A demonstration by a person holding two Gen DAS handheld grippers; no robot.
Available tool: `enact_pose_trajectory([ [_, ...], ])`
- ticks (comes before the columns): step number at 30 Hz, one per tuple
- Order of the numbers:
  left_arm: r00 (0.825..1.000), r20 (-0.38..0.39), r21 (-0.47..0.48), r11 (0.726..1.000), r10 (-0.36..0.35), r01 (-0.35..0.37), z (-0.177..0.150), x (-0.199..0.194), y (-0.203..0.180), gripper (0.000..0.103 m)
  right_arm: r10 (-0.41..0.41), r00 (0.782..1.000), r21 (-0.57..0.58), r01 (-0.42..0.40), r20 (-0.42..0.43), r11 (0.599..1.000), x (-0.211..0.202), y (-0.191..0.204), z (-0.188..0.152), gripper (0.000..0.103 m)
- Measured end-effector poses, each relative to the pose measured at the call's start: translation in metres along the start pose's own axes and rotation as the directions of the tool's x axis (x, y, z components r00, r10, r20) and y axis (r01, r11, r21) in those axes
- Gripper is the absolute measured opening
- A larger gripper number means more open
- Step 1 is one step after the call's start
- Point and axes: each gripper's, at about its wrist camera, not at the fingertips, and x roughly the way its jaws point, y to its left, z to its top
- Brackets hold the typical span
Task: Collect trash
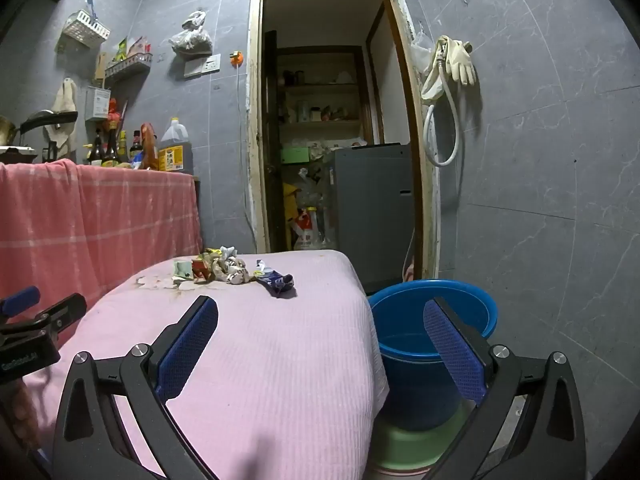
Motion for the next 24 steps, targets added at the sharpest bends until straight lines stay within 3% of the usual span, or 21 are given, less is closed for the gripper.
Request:
enact_pose_trajectory([
  [24,1.000,-0.001,-0.001,1.000,0.003,-0.003,0.0004,-0.0005,0.0033,0.101,0.001,1.000,0.000,-0.001,0.006,1.000,-0.0009,-0.0005,0.0003,0.103],
])
